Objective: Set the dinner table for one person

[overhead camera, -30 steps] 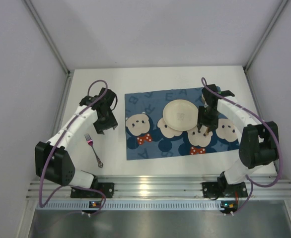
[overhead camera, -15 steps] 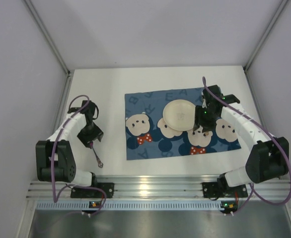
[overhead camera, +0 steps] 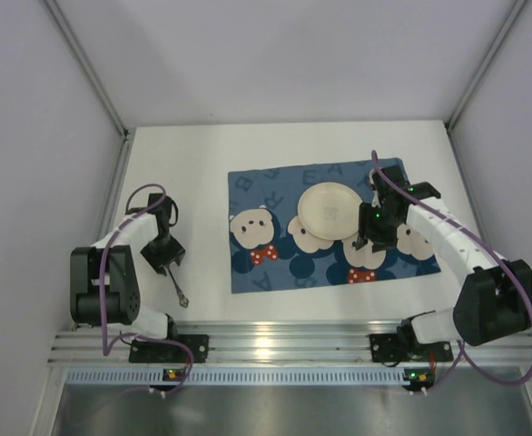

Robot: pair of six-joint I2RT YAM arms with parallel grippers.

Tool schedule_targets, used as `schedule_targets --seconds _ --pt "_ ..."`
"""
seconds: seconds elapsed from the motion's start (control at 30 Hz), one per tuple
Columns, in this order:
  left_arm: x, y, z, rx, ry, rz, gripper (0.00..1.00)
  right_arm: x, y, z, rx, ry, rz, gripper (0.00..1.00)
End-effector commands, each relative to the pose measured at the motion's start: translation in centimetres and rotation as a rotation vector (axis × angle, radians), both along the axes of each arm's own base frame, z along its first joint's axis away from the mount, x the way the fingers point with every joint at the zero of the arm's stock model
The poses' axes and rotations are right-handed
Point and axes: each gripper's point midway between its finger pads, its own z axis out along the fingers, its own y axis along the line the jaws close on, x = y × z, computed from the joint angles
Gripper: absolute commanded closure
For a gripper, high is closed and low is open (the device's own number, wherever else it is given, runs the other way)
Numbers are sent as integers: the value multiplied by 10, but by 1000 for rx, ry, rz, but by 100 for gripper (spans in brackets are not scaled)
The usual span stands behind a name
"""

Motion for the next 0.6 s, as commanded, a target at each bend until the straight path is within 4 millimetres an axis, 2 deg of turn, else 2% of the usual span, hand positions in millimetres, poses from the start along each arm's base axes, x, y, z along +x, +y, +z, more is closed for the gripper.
schedule_targets --seconds 0.0,0.13,0.23,0.43,0.57 --pt "4 13 -8 47 -14 -26 48 3 2 7 1 -52 20 52" --pt "7 13 -11 27 -34 -13 51 4 2 5 -4 -46 21 52" --pt "5 13 -16 23 -23 7 58 5 3 4 -4 -40 17 53" --pt "-4 7 -36 -3 -7 51 67 6 2 1 -11 -29 9 53" --pt "-1 6 -44 -12 -13 61 71 3 1 0 -12 -21 5 54"
